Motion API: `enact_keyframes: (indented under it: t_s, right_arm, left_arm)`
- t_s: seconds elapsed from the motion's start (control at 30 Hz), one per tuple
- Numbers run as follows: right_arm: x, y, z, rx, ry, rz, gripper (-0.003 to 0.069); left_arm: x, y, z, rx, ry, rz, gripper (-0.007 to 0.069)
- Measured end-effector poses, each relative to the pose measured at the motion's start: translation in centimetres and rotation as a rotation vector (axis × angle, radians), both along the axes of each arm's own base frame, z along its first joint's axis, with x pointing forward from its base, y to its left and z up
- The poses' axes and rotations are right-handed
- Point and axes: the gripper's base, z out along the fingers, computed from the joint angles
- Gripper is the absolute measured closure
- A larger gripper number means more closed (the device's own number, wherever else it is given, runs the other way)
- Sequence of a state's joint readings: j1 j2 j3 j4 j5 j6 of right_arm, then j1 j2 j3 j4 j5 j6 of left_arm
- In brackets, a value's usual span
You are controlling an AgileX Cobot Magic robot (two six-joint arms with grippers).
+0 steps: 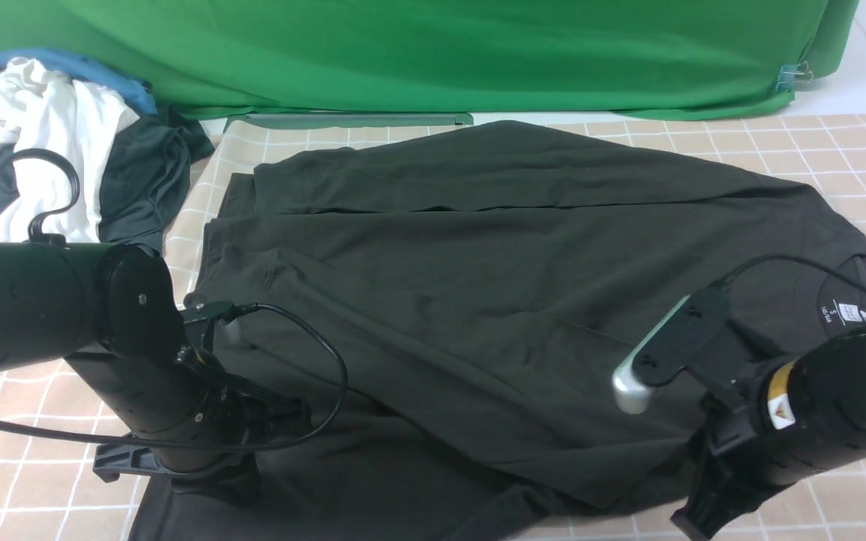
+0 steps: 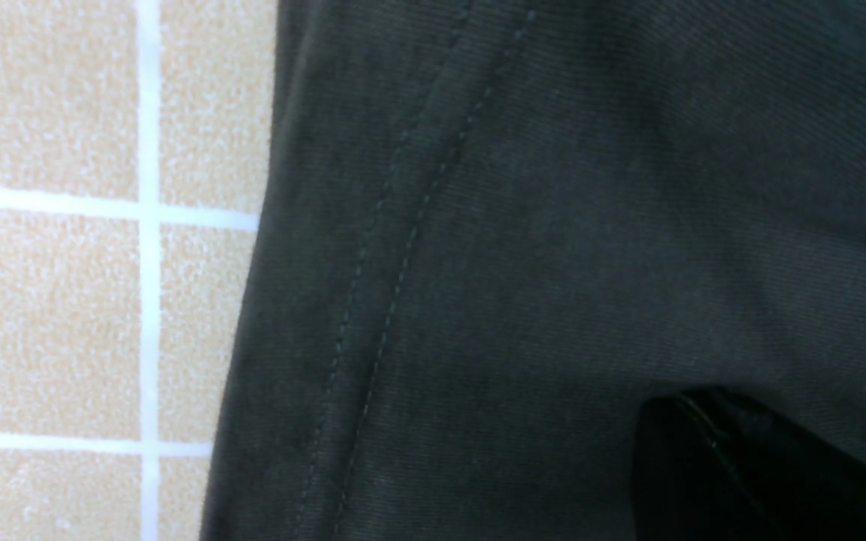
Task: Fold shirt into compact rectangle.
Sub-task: 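Grab the top left corner of the dark shirt with the left gripper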
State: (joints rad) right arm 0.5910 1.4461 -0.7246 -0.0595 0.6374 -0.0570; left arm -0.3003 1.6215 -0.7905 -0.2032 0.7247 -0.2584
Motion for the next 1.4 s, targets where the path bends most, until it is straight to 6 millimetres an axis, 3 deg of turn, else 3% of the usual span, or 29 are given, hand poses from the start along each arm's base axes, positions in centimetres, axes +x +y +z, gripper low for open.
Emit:
enact_keyframes:
  t_s: [0.03, 0.13, 0.37, 0.57, 0.8, 0.87, 0.97, 1.0, 1.07, 1.27, 1.4]
  right_arm:
    - [0.2, 0.2, -0.6, -0.008, 0.014, 0.011, 0.0327]
    - [0.5, 0.7, -1.7, 0.008, 0.048, 0.014, 0.0274]
    - [1.2, 1.6, -2.4, 0.078, 0.011, 0.016, 0.0294]
    - [1.7, 1.9, -2.6, 0.105, -0.029, 0.005, 0.0266]
    - [2.2, 2.2, -4.1, 0.089, -0.015, 0.005, 0.0266]
    - [2.3, 2.3, -4.1, 0.092, -0.019, 0.005, 0.029]
    - [2.5, 2.3, -4.2, 0.089, -0.036, 0.029, 0.0435]
    - [2.5, 2.4, -4.2, 0.084, -0.043, 0.049, 0.0531]
    - [2.6, 2.3, -4.2, 0.075, -0.043, 0.065, 0.0594]
    - [1.9, 1.9, -3.8, 0.048, 0.01, 0.054, 0.0627]
    - [0.3, 0.9, -1.9, 0.023, 0.078, 0.034, 0.0629]
  left_arm:
    - [0.0, 0.0, 0.0, -0.001, -0.003, 0.001, 0.0624]
    - [0.1, 0.0, 0.0, -0.003, -0.006, 0.003, 0.0624]
    - [0.1, 0.0, 0.0, -0.004, -0.011, 0.004, 0.0624]
    - [0.1, 0.0, 0.0, -0.005, -0.013, 0.004, 0.0624]
    - [0.2, 0.0, 0.0, -0.005, -0.016, 0.005, 0.0624]
    - [0.2, 0.0, 0.0, -0.005, -0.016, 0.005, 0.0624]
    - [0.2, 0.0, 0.0, -0.006, -0.016, 0.005, 0.0624]
    - [0.2, 0.0, 0.0, -0.006, -0.016, 0.005, 0.0624]
    - [0.2, 0.0, 0.0, -0.006, -0.016, 0.005, 0.0624]
    - [0.2, 0.0, 0.0, -0.006, -0.016, 0.005, 0.0624]
    - [0.2, 0.0, 0.0, -0.006, -0.016, 0.005, 0.0624]
